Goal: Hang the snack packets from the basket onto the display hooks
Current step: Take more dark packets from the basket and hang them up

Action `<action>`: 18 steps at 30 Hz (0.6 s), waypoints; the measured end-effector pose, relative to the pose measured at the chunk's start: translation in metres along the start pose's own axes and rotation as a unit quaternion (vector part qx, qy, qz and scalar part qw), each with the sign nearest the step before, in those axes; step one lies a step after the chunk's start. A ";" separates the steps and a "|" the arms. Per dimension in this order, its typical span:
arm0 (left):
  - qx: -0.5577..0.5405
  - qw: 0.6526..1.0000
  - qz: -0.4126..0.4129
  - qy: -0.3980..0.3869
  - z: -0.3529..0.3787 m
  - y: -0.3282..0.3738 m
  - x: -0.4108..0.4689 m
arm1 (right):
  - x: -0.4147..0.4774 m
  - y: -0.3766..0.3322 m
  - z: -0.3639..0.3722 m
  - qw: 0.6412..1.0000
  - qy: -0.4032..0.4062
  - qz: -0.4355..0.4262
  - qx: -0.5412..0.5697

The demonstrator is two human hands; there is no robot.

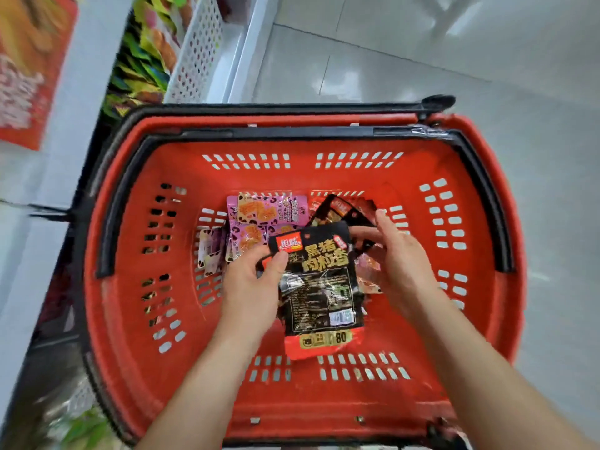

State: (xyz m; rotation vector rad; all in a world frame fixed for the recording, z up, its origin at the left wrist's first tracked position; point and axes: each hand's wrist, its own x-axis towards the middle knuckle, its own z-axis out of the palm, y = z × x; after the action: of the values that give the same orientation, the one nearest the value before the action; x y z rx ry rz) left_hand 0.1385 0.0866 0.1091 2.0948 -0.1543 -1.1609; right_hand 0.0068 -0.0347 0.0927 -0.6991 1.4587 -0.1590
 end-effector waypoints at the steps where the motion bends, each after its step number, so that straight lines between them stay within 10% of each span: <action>1: -0.007 1.000 0.000 0.004 -0.003 0.009 -0.012 | -0.020 -0.006 -0.003 0.999 -0.021 -0.011 -0.024; 5: -0.017 0.999 0.011 0.036 -0.012 0.028 -0.064 | -0.095 -0.034 -0.019 0.975 -0.074 -0.104 -0.183; 18: -0.082 0.985 0.130 0.084 -0.057 0.129 -0.307 | -0.332 -0.106 -0.074 0.942 -0.133 -0.226 -0.208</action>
State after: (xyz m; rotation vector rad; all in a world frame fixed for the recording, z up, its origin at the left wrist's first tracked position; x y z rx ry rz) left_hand 0.0329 0.1529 0.4229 1.9482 -0.2358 -0.8115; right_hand -0.0766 0.0240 0.4340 -1.3479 1.0593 -0.1016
